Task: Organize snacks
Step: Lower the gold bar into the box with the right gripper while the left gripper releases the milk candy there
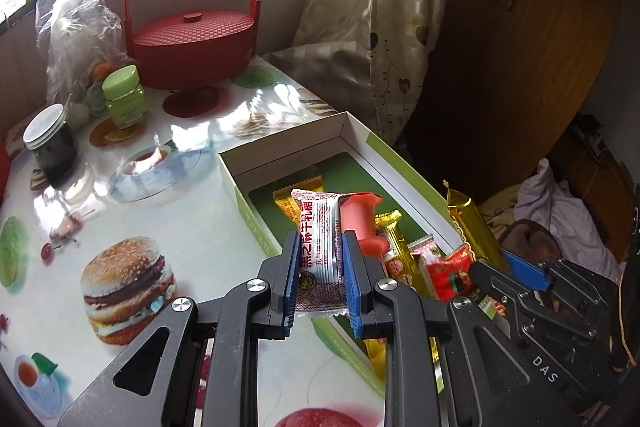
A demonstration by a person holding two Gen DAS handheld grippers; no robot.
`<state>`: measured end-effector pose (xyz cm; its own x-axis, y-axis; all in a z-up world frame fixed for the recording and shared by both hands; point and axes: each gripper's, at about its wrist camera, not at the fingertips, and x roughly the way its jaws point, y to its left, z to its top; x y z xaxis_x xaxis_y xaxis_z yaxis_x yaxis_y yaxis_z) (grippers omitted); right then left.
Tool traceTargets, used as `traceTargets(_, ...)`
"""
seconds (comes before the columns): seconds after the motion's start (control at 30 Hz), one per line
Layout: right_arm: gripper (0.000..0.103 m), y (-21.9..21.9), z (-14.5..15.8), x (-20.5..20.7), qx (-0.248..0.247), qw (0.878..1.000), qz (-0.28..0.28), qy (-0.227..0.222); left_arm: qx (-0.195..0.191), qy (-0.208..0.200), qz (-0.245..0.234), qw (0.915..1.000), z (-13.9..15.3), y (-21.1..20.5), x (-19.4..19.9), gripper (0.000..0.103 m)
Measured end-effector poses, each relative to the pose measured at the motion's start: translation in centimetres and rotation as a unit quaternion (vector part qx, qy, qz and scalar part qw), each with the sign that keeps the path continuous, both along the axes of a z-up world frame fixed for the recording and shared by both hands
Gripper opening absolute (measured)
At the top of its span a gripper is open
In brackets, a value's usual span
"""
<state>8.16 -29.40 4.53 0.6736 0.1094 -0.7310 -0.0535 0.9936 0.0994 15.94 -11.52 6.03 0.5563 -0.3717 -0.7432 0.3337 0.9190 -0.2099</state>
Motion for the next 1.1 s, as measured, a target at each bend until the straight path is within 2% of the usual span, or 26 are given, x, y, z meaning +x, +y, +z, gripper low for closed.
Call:
traceTargets(0.43,0.022,-0.3,-0.8,1.4,-0.011,1.000,0.002,0.009,0.002,0.015,-0.002,0.9999,-1.4,-0.7,1.8,0.021)
traceTargets(1.1,0.022,0.1,-1.5,4.7,-0.012,0.999,0.039,0.028,-0.012,0.034,0.005,0.9993,-2.6,-0.6,3.3,0.022)
